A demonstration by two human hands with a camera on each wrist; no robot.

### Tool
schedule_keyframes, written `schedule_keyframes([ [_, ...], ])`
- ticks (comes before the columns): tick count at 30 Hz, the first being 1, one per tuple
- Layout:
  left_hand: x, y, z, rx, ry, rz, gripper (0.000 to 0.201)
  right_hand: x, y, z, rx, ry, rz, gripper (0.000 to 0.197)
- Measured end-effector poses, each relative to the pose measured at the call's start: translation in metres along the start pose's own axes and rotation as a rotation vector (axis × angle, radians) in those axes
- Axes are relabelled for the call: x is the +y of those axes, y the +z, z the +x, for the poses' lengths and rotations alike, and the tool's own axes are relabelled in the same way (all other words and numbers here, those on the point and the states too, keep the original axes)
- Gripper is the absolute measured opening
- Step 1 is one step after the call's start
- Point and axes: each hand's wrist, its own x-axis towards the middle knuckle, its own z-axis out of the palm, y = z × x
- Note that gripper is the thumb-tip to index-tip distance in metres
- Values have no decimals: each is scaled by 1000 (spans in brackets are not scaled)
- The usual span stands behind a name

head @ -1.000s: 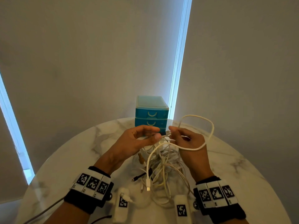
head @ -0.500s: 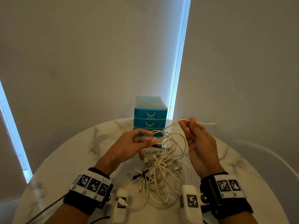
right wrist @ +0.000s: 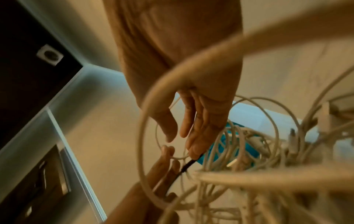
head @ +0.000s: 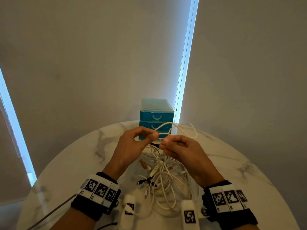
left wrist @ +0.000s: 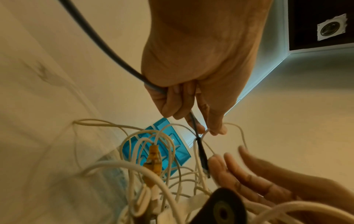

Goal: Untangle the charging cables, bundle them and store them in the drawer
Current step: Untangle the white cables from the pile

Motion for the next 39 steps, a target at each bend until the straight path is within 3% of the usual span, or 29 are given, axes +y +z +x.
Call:
schedule_keyframes([
  [4, 3, 0, 0, 12, 16, -20, 14, 13, -3, 7, 94, -68, -207, 7],
  [8, 13, 0, -1, -3, 37, -170, 17, 17, -8, 9, 78, -98, -489, 23],
  [11, 23, 4, -5, -39, -6, -325, 23, 18, -8, 8, 38, -89, -513, 36],
  [14, 25, 5, -6, -114, -84, -368, 28, 16, -6, 8, 90, -152, -575, 31],
  [19, 23, 6, -8, -280, -145, -228, 28, 20, -12, 10, 194, -258, -652, 13],
  [24, 11, 7, -2, -323, -191, -102, 23, 11, -10, 5, 291, -195, -393, 16],
  [30, 2, 6, 1, -280, -218, -144, 24, -15, -18, 0, 71, 89, 297, 23],
  [33, 0, 5, 1, -283, -212, -136, 25, -21, -26, -2, -25, 158, 608, 22],
  [35, 1, 5, -1, -276, -187, -114, 24, -19, -27, -2, -70, 167, 634, 21],
  [39, 1, 9, -5, -281, -86, -103, 24, -15, -18, 1, -86, 101, 331, 26],
])
